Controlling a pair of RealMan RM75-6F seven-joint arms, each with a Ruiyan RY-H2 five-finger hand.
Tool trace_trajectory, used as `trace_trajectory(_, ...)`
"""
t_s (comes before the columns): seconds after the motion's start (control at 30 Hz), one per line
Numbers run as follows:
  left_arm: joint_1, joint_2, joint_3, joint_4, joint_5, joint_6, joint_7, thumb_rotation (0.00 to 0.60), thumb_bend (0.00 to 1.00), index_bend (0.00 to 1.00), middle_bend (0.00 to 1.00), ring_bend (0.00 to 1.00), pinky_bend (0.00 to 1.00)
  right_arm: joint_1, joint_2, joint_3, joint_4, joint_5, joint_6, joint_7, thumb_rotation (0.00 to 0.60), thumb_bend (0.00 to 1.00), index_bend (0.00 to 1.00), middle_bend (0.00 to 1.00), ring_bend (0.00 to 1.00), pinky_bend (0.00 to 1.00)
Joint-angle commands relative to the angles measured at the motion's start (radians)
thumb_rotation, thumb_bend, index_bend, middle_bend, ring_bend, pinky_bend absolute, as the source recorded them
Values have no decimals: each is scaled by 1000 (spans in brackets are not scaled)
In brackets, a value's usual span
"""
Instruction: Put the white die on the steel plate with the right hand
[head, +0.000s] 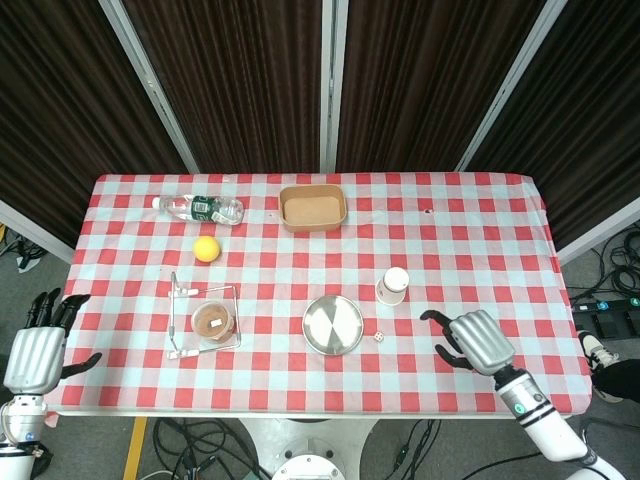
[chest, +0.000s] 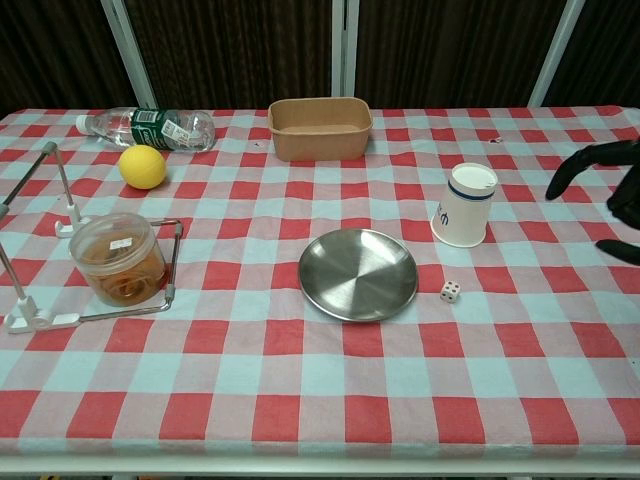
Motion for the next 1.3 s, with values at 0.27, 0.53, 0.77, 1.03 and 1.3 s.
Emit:
trace_trajectory(0.27, 4, 3, -2, -2, -3, 5, -5, 600, 75, 162, 159, 21, 20, 215, -178, 37, 143, 140, -282, -160, 600, 238, 441, 979, 918, 1000)
trace_trajectory(0.53, 9, 3, -6, 1, -14, 7, -12, 600, 75, 162, 159, 21, 20, 257, -249, 23, 214, 175, -312, -202, 600, 237, 442, 980, 918, 1000)
trace_trajectory(0.77, 9, 6, -5, 2, -15, 3, -23, 600, 75, 163, 159, 21, 20, 284, -286, 15, 252, 182, -314, -201, 600, 237, 442, 979, 918, 1000)
trace_trajectory(1.03, 10, 7, -2, 8, -15, -3, -48, 600, 75, 162, 159, 21, 20, 315, -317, 3, 287, 206, -346, -199, 600, 237, 445, 979, 918, 1000)
trace_trajectory(1.3, 14, 3, -1, 18, -18, -2, -58, 600, 75, 162, 159, 21, 21, 322, -324, 1, 284, 208, -314, -194, 600, 326, 610, 979, 918, 1000)
